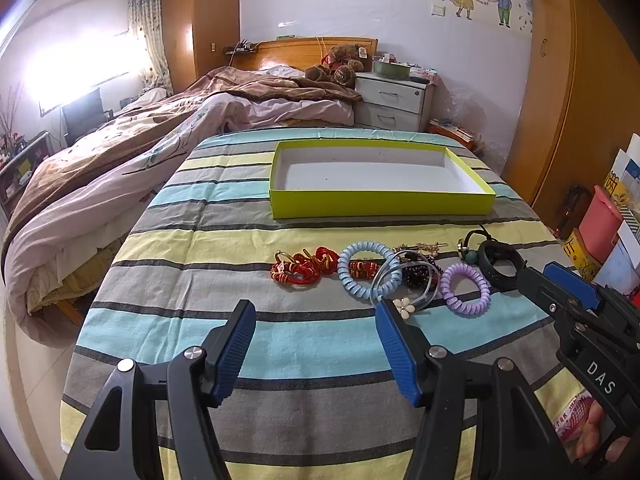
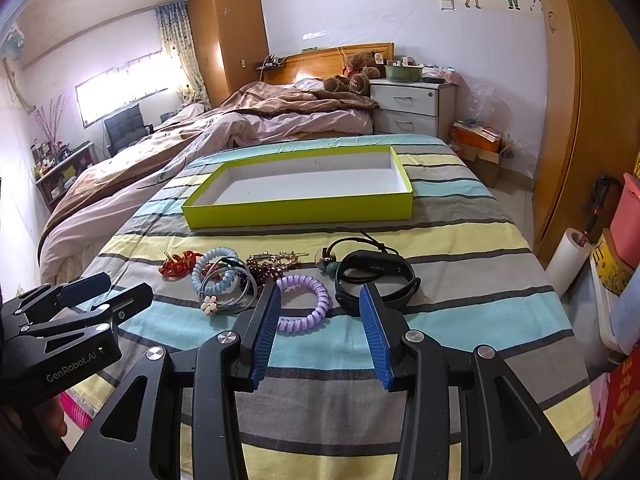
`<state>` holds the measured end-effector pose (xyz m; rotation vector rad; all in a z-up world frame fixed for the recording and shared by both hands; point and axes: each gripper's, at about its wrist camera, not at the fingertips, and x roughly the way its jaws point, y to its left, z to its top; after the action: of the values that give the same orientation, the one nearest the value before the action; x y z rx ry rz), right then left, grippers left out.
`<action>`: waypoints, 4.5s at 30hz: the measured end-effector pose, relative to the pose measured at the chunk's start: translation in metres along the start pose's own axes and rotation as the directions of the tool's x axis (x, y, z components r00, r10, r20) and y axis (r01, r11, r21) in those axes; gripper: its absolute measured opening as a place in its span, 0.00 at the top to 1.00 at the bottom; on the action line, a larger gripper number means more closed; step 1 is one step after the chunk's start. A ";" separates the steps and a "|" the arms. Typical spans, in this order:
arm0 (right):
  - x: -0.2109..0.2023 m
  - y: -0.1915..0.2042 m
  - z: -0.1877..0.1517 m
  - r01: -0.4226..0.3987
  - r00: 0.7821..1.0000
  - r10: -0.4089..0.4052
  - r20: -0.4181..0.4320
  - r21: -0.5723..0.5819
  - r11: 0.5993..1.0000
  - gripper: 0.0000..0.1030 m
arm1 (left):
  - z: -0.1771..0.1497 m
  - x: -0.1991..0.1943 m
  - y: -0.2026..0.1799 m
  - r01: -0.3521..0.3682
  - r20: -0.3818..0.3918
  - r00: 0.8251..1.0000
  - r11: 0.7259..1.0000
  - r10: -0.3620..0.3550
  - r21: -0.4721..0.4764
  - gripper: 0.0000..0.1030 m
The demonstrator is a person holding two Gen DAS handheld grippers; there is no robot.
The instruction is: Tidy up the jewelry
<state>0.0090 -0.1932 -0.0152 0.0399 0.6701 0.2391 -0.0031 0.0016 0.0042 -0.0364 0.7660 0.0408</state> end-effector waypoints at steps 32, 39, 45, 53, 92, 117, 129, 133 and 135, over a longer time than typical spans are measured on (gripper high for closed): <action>-0.002 0.004 0.000 -0.007 1.000 0.007 0.004 -0.004 1.000 0.59 | 0.000 -0.005 -0.002 -0.002 0.008 1.000 1.000 0.002 0.004 0.40; -0.002 0.005 0.000 -0.006 1.000 0.007 0.003 -0.005 1.000 0.59 | 0.000 -0.005 -0.003 -0.003 0.007 1.000 1.000 0.003 0.006 0.40; -0.003 0.005 0.000 -0.006 1.000 0.006 0.005 -0.005 1.000 0.59 | 0.000 -0.005 -0.002 -0.004 0.007 1.000 1.000 0.004 0.001 0.40; -0.002 0.004 0.000 -0.009 1.000 0.009 0.003 -0.003 1.000 0.59 | 0.000 -0.005 0.000 -0.001 0.003 1.000 1.000 0.001 -0.002 0.40; 0.069 0.037 -0.003 -0.203 0.959 0.124 -0.256 -0.314 0.928 0.85 | 0.018 0.052 0.054 0.129 -0.135 0.980 0.985 -0.143 -0.112 0.40; 0.052 0.023 0.017 -0.206 0.971 0.173 -0.165 -0.205 0.957 0.91 | 0.033 0.089 0.038 0.106 -0.176 0.979 0.994 -0.106 -0.007 0.56; 0.048 0.021 0.020 -0.194 0.975 0.164 -0.151 -0.208 0.959 0.91 | 0.033 0.082 0.043 0.127 -0.148 0.981 0.992 -0.127 -0.013 0.80; 0.045 0.022 0.021 -0.191 0.976 0.163 -0.144 -0.211 0.959 0.91 | 0.037 0.075 0.045 0.129 -0.131 0.983 0.992 -0.130 -0.017 0.80; 0.042 0.021 0.024 -0.187 0.978 0.162 -0.132 -0.207 0.960 0.91 | 0.040 0.069 0.045 0.137 -0.115 0.984 0.990 -0.138 -0.014 0.80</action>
<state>0.0516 -0.1615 -0.0194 -0.1264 0.7512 0.4876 0.0715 0.0496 -0.0158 -0.0984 0.8780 -0.0908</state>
